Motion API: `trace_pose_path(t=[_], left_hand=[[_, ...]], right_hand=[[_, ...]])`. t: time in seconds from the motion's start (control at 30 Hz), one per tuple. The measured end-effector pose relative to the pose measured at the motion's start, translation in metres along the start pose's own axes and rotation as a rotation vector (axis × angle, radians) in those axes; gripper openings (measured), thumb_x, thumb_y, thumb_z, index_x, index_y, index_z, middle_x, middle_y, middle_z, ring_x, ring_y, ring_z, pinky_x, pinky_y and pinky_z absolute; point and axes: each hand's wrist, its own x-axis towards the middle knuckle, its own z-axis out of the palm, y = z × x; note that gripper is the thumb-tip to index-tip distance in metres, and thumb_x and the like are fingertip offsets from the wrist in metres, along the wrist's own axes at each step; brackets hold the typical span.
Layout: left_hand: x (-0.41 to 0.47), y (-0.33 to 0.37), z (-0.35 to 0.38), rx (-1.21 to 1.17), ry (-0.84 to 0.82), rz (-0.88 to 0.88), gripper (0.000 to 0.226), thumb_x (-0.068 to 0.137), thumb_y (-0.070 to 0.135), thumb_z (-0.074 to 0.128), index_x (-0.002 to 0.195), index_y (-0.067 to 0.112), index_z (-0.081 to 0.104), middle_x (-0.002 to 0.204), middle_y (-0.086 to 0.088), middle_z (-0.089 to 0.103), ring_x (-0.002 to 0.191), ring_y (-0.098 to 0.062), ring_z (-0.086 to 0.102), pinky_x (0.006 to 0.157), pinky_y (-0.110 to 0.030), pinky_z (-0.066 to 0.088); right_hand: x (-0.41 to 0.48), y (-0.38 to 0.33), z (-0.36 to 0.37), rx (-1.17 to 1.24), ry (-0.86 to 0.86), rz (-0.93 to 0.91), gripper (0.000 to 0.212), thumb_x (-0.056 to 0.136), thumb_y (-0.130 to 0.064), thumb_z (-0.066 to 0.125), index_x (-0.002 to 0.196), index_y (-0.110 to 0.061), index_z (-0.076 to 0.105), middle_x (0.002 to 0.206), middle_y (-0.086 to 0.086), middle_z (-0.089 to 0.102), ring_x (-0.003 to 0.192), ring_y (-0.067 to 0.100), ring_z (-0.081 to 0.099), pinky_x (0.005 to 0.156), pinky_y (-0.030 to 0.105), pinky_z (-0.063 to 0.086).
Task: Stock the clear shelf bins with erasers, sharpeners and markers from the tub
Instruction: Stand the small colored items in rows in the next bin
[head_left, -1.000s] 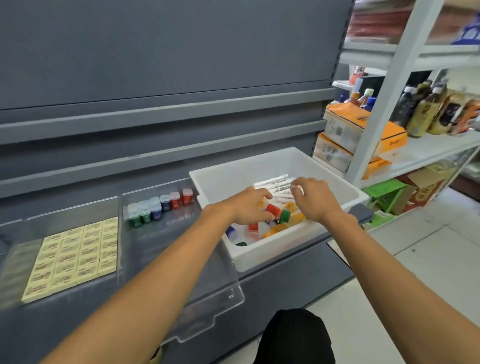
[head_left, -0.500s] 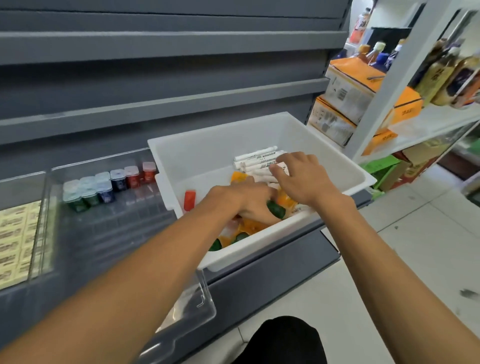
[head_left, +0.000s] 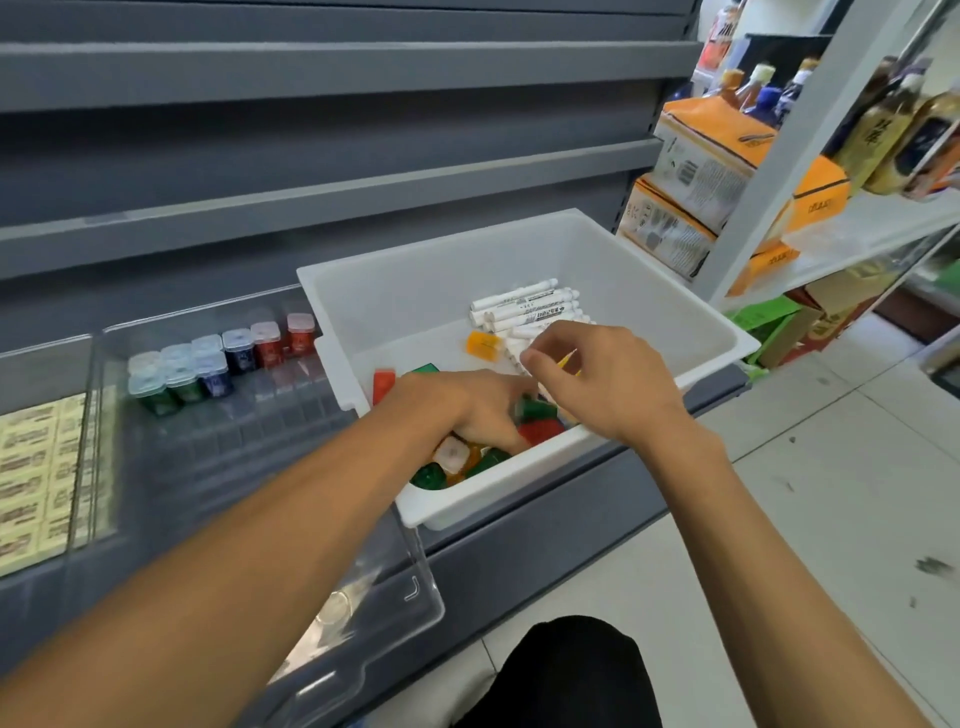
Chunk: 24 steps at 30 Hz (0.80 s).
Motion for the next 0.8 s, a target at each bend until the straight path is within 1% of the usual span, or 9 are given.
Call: trace_pose_path(t=[0.17, 0.27, 0.33, 0.4, 0.47, 0.53, 0.67, 0.73, 0.8], left_hand=[[-0.001, 0.003, 0.0, 0.015, 0.064, 0.002, 0.047, 0.083, 0.046, 0.063, 0.125, 0.026, 0.056, 0.079, 0.007, 0.057, 0.074, -0.012, 0.057, 0.065, -0.03, 0.048], [-0.006, 0.007, 0.001, -0.02, 0.105, 0.079, 0.039, 0.085, 0.033, 0.065, 0.121, 0.026, 0.051, 0.088, 0.003, 0.059, 0.076, -0.014, 0.061, 0.062, -0.03, 0.056], [-0.005, 0.01, 0.001, 0.001, 0.156, 0.152, 0.026, 0.087, 0.02, 0.063, 0.103, 0.027, 0.044, 0.084, 0.007, 0.049, 0.07, -0.012, 0.054, 0.059, -0.027, 0.049], [-0.004, 0.012, 0.001, 0.011, 0.163, 0.172, 0.026, 0.088, 0.017, 0.061, 0.097, 0.028, 0.039, 0.08, 0.009, 0.045, 0.07, -0.014, 0.051, 0.06, -0.027, 0.045], [-0.001, 0.014, 0.001, 0.017, 0.13, 0.155, 0.028, 0.087, 0.02, 0.062, 0.11, 0.023, 0.045, 0.083, 0.004, 0.05, 0.078, -0.021, 0.057, 0.069, -0.035, 0.054], [0.001, 0.015, 0.001, 0.048, 0.083, 0.099, 0.043, 0.088, 0.023, 0.062, 0.127, 0.021, 0.042, 0.087, 0.003, 0.049, 0.085, -0.024, 0.06, 0.078, -0.042, 0.057], [-0.001, 0.017, -0.002, 0.11, 0.051, 0.018, 0.041, 0.085, 0.033, 0.064, 0.119, 0.027, 0.041, 0.09, -0.001, 0.06, 0.08, -0.024, 0.068, 0.076, -0.044, 0.061], [-0.002, 0.015, -0.003, 0.138, 0.006, -0.024, 0.054, 0.084, 0.042, 0.064, 0.131, 0.035, 0.038, 0.108, 0.0, 0.063, 0.082, -0.02, 0.066, 0.08, -0.042, 0.06], [-0.002, 0.012, -0.002, 0.157, 0.003, -0.021, 0.068, 0.086, 0.048, 0.062, 0.145, 0.045, 0.029, 0.136, 0.003, 0.044, 0.098, -0.017, 0.05, 0.09, -0.045, 0.054]], right_hand=[[0.001, 0.002, 0.002, -0.019, 0.03, 0.045, 0.034, 0.091, -0.059, 0.04, 0.098, -0.036, 0.064, 0.097, -0.018, 0.067, 0.088, 0.013, 0.062, 0.077, 0.035, 0.051], [0.002, 0.002, 0.003, -0.016, 0.054, 0.067, 0.028, 0.09, -0.055, 0.043, 0.097, -0.037, 0.064, 0.098, -0.017, 0.067, 0.09, 0.014, 0.061, 0.076, 0.033, 0.048], [0.001, 0.003, 0.004, -0.002, 0.089, 0.061, 0.024, 0.088, -0.051, 0.047, 0.097, -0.037, 0.064, 0.096, -0.018, 0.065, 0.092, 0.012, 0.057, 0.075, 0.031, 0.045], [0.0, 0.003, 0.003, 0.003, 0.106, 0.047, 0.022, 0.088, -0.049, 0.049, 0.097, -0.037, 0.065, 0.094, -0.02, 0.062, 0.093, 0.01, 0.054, 0.074, 0.031, 0.043], [-0.001, 0.002, 0.002, 0.004, 0.108, 0.052, 0.021, 0.088, -0.047, 0.048, 0.097, -0.037, 0.065, 0.095, -0.019, 0.062, 0.092, 0.009, 0.052, 0.073, 0.03, 0.04], [-0.001, 0.001, 0.001, 0.003, 0.104, 0.061, 0.022, 0.088, -0.047, 0.048, 0.097, -0.037, 0.065, 0.097, -0.018, 0.063, 0.09, 0.009, 0.05, 0.073, 0.03, 0.038], [0.001, 0.002, 0.001, -0.006, 0.072, 0.061, 0.027, 0.088, -0.049, 0.049, 0.107, -0.036, 0.064, 0.111, -0.013, 0.063, 0.104, 0.013, 0.052, 0.078, 0.032, 0.039], [0.003, 0.003, 0.0, -0.023, 0.044, 0.049, 0.034, 0.088, -0.049, 0.053, 0.117, -0.034, 0.06, 0.124, -0.01, 0.059, 0.116, 0.015, 0.047, 0.082, 0.033, 0.037], [0.003, 0.001, -0.001, -0.021, 0.043, 0.047, 0.041, 0.086, -0.048, 0.055, 0.124, -0.033, 0.054, 0.129, -0.008, 0.054, 0.121, 0.017, 0.044, 0.083, 0.033, 0.035]])
